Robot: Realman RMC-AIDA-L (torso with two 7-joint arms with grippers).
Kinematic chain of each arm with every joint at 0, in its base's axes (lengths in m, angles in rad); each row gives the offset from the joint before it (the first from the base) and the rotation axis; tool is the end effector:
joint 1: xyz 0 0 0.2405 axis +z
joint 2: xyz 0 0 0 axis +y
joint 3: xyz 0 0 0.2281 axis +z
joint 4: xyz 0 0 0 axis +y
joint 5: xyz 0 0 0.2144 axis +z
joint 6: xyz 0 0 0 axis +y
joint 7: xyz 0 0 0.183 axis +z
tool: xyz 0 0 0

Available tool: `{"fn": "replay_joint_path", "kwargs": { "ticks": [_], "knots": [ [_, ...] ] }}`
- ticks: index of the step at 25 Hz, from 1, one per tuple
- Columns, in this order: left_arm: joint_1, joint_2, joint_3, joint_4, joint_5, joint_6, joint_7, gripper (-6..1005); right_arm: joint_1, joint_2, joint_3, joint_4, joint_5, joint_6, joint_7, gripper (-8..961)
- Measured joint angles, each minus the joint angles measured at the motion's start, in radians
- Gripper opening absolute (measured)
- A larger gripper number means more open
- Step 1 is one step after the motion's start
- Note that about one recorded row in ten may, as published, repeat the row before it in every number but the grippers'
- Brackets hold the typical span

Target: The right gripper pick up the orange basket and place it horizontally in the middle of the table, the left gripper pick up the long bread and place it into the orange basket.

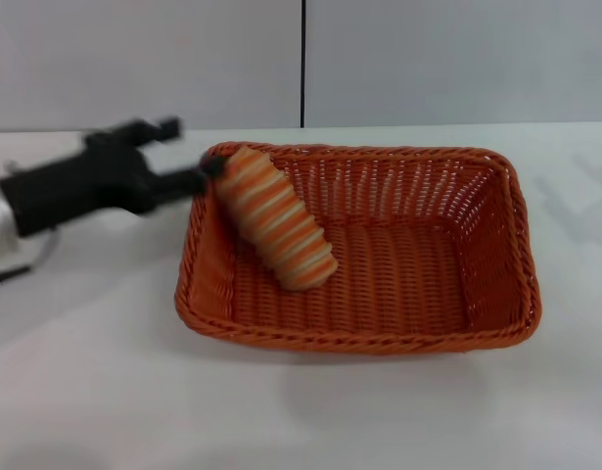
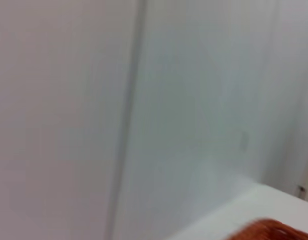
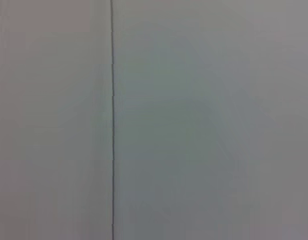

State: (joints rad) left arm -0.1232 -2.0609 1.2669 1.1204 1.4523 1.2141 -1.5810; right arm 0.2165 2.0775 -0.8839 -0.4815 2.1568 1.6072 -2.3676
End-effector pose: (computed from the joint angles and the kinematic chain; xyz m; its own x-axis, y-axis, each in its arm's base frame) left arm -0.2135 0.3272 0.0098 0.7101 0.2991 0.6375 0.5829 -0.7575 -0.2939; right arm 0.2604 0.3033 0.0632 0.5371 0.2467 -0.8067 -0.5918 -0.5712 -0.5687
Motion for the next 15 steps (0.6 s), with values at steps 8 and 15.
{"fn": "replay_joint_path", "kwargs": {
  "ticks": [8,15],
  "knots": [
    [-0.139,0.05,-0.627,-0.376,-0.004,0.228,0.096,836,0.053,-0.008,0.032,-0.048,0.0,-0.009,-0.02,674],
    [-0.082,0.099,-0.741,-0.459,-0.001,0.26,0.173,835,0.098,-0.011,0.038,-0.027,-0.005,-0.011,-0.023,674]
  ]
}}
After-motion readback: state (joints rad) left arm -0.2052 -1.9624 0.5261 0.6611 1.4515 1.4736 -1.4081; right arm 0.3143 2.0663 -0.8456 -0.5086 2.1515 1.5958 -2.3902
